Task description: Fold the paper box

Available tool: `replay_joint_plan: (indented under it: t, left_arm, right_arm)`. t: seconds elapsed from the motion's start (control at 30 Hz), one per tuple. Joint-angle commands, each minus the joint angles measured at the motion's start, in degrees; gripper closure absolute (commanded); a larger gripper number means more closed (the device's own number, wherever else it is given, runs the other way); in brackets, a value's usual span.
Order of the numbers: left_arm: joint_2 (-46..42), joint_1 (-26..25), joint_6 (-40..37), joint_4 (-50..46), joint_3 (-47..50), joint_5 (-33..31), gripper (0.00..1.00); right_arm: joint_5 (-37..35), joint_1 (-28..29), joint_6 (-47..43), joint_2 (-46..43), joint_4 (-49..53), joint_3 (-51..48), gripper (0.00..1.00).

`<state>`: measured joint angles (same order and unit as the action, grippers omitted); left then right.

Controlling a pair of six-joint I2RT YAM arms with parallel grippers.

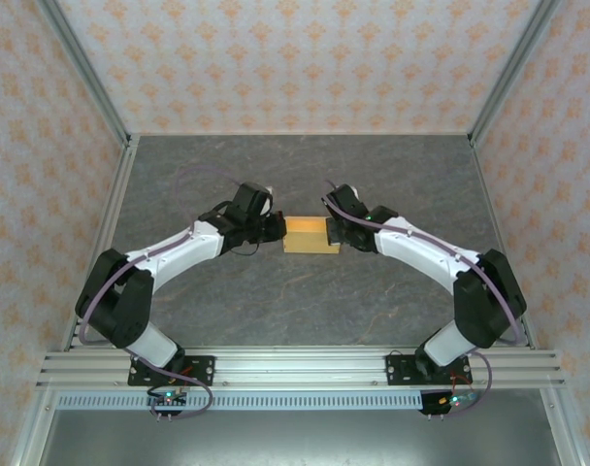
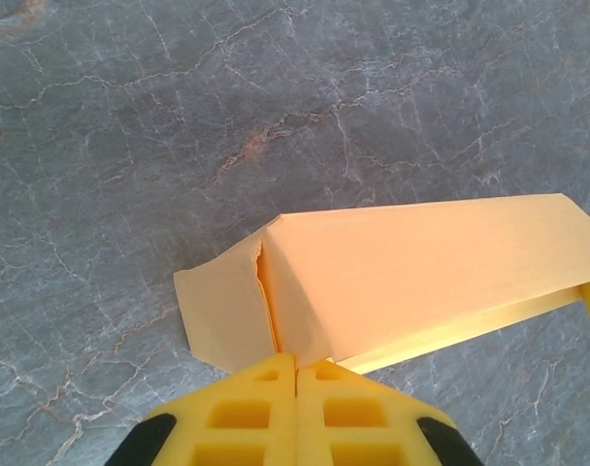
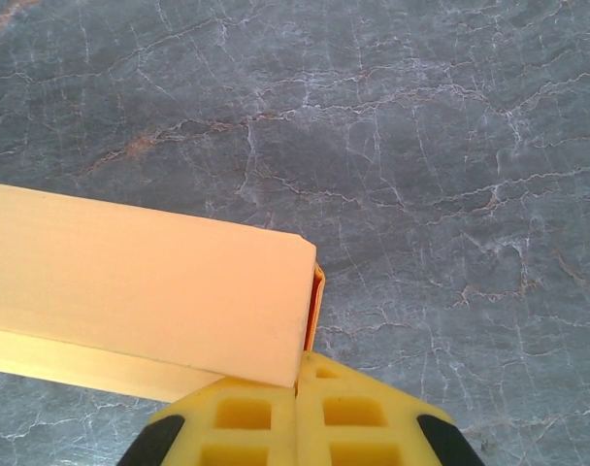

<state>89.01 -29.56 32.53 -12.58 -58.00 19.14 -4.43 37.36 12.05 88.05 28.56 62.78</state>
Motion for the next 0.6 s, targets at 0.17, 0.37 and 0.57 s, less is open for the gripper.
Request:
replay_joint_plan:
  t: [0.17, 0.37, 0.57]
  left_arm:
    - [-4.99, 0.11, -1.52, -4.11, 2.36, -2.87, 0.74]
    - [-11.16, 0.24, -5.28, -10.18, 3.17, 2.23, 0.56]
    - [-12.03, 3.77, 2.51, -2.50, 2.85, 6.28, 0.27]
  right_arm:
    - [-0.01, 0.08, 0.87, -0.39, 0.03, -2.62, 1.00]
    - [-0.67, 0.08, 0.95, -0.46, 0.19, -2.75, 1.00]
    - [-1.12, 0.17, 0.97, -1.49, -0.13, -3.27, 1.00]
